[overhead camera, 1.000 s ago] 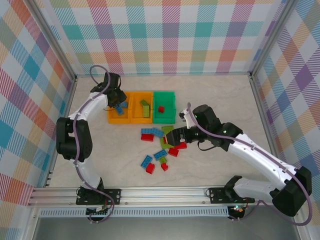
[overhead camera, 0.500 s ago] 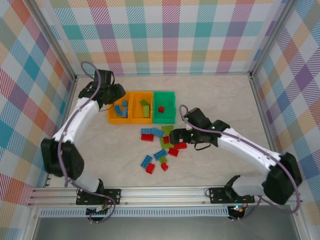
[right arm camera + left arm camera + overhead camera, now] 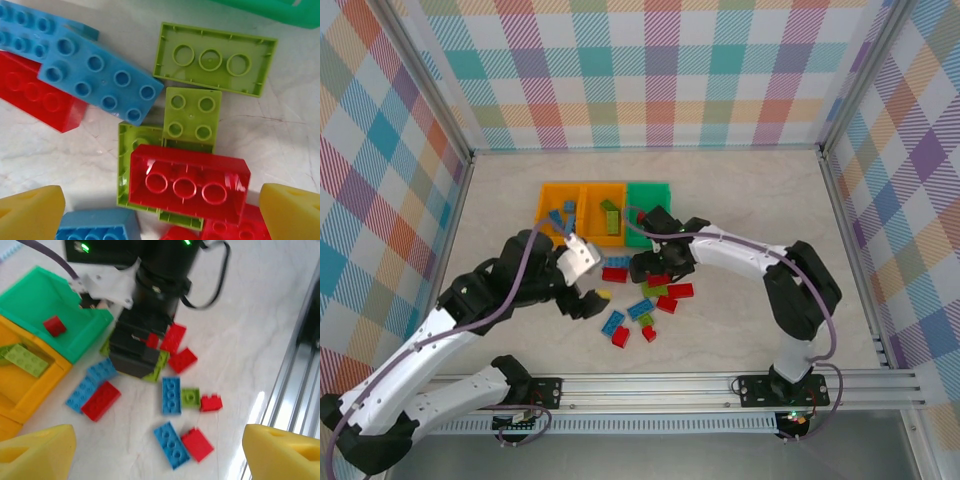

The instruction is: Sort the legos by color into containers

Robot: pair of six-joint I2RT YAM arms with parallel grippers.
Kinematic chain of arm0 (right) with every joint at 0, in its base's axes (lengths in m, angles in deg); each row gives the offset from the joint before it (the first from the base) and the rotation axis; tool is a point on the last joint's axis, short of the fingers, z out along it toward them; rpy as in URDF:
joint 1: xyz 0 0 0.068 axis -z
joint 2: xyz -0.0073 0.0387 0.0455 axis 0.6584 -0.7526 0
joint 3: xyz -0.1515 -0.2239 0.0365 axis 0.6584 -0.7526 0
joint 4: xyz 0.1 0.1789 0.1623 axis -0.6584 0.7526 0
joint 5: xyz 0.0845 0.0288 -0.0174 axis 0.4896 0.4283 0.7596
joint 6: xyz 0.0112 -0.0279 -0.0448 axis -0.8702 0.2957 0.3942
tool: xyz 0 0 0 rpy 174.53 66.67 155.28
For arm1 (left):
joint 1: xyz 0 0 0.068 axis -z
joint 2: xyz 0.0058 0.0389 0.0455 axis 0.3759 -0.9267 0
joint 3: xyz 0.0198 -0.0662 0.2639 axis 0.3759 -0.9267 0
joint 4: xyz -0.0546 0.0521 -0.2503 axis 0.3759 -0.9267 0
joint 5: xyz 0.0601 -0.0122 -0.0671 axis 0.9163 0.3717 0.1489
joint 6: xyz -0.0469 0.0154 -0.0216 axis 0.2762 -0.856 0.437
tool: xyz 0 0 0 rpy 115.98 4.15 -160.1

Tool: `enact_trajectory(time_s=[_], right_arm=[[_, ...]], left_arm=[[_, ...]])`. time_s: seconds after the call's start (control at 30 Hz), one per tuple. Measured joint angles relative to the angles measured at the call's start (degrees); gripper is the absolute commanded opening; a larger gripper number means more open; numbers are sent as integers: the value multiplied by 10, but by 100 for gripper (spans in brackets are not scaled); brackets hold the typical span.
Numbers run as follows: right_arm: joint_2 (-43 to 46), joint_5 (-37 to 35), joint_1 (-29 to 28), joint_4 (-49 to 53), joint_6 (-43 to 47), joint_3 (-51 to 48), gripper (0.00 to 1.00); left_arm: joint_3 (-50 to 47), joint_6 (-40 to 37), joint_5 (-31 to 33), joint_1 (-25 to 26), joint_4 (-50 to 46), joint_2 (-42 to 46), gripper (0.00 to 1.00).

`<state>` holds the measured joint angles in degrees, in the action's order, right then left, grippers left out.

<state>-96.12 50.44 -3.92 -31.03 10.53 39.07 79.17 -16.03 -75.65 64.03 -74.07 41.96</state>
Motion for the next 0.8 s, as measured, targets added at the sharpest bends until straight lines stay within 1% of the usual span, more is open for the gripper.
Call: enact_trajectory(time_s=[0.07, 0.17, 0.27, 0.43, 0.5, 0.6, 0.73, 0.8], right_arm=[[-23, -4, -1, 5, 0, 10, 94], [-42, -10, -5, 7, 5, 13, 82], [-43, -19, -7, 8, 7, 13, 69], [-42, -34, -8, 7, 9, 14, 55], [-40, -38, -8, 7, 9, 14, 53], [-25, -46, -8, 10, 9, 13, 53], [35, -57, -8, 5, 16, 13, 53], [63, -67, -5, -2, 26, 20, 53]], left_arm=[[-26, -26, -7, 0, -6, 24, 87], [-49, -54, -12, 0, -9, 42, 87], [-55, -73, -12, 0, -9, 39, 88], [-56, -94, -12, 0, -3, 19, 88], [-61, -99, -11, 0, 1, 16, 88], [-68, -102, -11, 0, 7, 18, 91], [-77, -86, -5, 0, 33, 30, 99], [-81, -63, 0, 0, 57, 35, 100]])
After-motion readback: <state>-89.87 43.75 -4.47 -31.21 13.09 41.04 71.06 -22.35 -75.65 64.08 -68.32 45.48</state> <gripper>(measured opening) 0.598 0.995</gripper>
